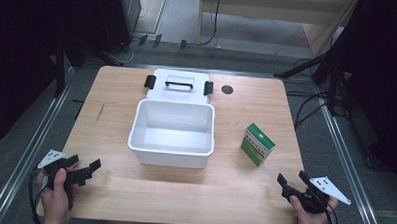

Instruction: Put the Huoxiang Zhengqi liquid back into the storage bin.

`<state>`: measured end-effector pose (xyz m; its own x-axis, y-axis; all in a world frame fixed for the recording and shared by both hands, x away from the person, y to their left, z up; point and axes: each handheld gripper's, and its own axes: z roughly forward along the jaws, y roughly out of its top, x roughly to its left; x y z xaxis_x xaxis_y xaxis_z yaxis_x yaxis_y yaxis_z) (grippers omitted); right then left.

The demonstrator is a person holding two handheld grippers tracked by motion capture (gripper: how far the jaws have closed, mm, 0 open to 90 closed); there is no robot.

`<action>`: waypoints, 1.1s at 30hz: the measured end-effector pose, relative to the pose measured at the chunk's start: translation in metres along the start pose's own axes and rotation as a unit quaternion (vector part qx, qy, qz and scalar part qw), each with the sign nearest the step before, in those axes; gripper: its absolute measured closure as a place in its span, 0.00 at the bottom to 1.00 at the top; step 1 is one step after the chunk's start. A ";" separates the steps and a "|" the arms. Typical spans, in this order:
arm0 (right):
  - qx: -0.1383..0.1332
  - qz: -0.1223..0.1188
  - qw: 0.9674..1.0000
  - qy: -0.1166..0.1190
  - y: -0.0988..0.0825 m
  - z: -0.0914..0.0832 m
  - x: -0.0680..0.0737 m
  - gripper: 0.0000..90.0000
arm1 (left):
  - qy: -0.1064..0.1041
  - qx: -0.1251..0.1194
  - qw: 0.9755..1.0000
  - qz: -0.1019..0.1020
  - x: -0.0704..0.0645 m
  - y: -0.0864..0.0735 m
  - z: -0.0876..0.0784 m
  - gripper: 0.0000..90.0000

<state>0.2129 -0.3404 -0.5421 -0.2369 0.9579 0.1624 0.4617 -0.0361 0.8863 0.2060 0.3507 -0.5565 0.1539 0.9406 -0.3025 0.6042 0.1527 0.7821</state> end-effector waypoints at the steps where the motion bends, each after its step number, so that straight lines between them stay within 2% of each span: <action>1: 0.000 0.007 1.000 0.003 0.000 -0.001 -0.001 0.23 | 0.000 0.001 1.000 -0.001 0.000 0.000 0.000 0.05; 4: -0.003 0.005 1.000 0.009 0.000 -0.002 -0.002 0.26 | 0.002 -0.005 1.000 -0.002 0.000 0.000 -0.001 0.05; 8: 0.016 -0.012 1.000 0.022 0.003 -0.002 0.001 0.28 | 0.000 -0.008 1.000 -0.006 0.001 -0.001 -0.002 0.05; 9: 0.028 -0.023 0.999 0.022 0.005 -0.002 0.004 0.32 | 0.000 -0.007 1.000 -0.006 0.001 -0.001 -0.002 0.05; 12: 0.042 -0.021 0.999 0.027 0.009 -0.002 0.005 0.32 | -0.001 -0.010 1.000 -0.008 0.001 -0.001 -0.002 0.05; 13: 0.047 -0.027 0.998 0.032 0.011 -0.002 0.005 0.33 | -0.001 -0.007 1.000 -0.005 0.001 -0.001 -0.002 0.05; 14: 0.075 -0.045 0.995 0.042 0.015 0.000 0.008 0.33 | -0.001 -0.006 1.000 -0.004 0.001 -0.001 -0.002 0.05; 15: 0.075 -0.045 0.995 0.042 0.015 0.000 0.008 0.33 | -0.001 -0.007 1.000 -0.004 0.001 -0.001 -0.002 0.05; 16: 0.103 -0.077 0.991 0.044 0.017 0.003 0.011 0.33 | -0.001 -0.006 1.000 -0.002 0.001 -0.001 -0.002 0.05; 17: 0.103 -0.077 0.991 0.044 0.017 0.003 0.011 0.33 | -0.002 -0.006 1.000 -0.003 0.001 -0.001 -0.001 0.05; 18: 0.126 -0.092 0.987 0.042 0.019 0.006 0.015 0.33 | -0.002 -0.007 1.000 -0.002 0.000 -0.001 -0.001 0.05; 19: 0.126 -0.092 0.987 0.042 0.019 0.006 0.015 0.33 | -0.003 -0.007 1.000 -0.003 0.001 -0.001 -0.002 0.05; 20: 0.142 -0.102 0.984 0.038 0.021 0.009 0.017 0.33 | -0.003 -0.007 1.000 -0.004 0.001 -0.001 -0.002 0.05; 21: 0.142 -0.102 0.984 0.038 0.021 0.009 0.017 0.33 | -0.003 -0.007 1.000 -0.004 0.001 -0.001 -0.002 0.05; 22: 0.153 -0.114 0.981 0.036 0.025 0.010 0.020 0.33 | -0.004 -0.006 1.000 -0.003 0.001 -0.001 -0.002 0.05; 23: 0.157 -0.120 0.980 0.037 0.028 0.011 0.022 0.33 | -0.004 -0.006 1.000 -0.003 0.001 -0.001 -0.002 0.05; 24: 0.157 -0.120 0.980 0.037 0.028 0.011 0.022 0.33 | -0.005 -0.006 1.000 -0.003 0.001 -0.001 -0.002 0.05; 25: 0.172 -0.131 0.976 0.036 0.035 0.013 0.025 0.33 | -0.005 -0.006 1.000 -0.002 0.001 -0.001 -0.002 0.05; 26: 0.172 -0.131 0.976 0.036 0.035 0.013 0.025 0.33 | -0.005 -0.006 1.000 -0.003 0.001 -0.001 -0.002 0.05; 28: 0.195 -0.143 0.970 0.033 0.044 0.017 0.029 0.33 | -0.005 -0.009 1.000 -0.003 0.001 -0.001 -0.002 0.05; 29: 0.195 -0.143 0.970 0.033 0.044 0.017 0.029 0.33 | -0.005 -0.011 1.000 -0.003 0.001 -0.001 -0.002 0.05; 30: 0.202 -0.147 0.968 0.029 0.047 0.018 0.031 0.33 | -0.003 -0.014 1.000 -0.002 0.000 -0.001 -0.003 0.05; 31: 0.218 -0.150 0.964 0.031 0.054 0.021 0.033 0.33 | -0.002 -0.016 1.000 0.001 0.000 -0.001 -0.003 0.05; 32: 0.218 -0.150 0.964 0.031 0.054 0.021 0.033 0.33 | -0.002 -0.016 1.000 0.001 0.000 -0.001 -0.003 0.05; 33: 0.230 -0.155 0.960 0.031 0.062 0.023 0.035 0.33 | -0.001 -0.016 1.000 0.002 0.000 -0.001 -0.003 0.05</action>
<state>0.2526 -0.3021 -0.4916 -0.4677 0.8829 -0.0408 0.6865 0.3920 0.6124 0.2027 0.3512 -0.5556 0.1573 0.9407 -0.3005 0.5781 0.1590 0.8004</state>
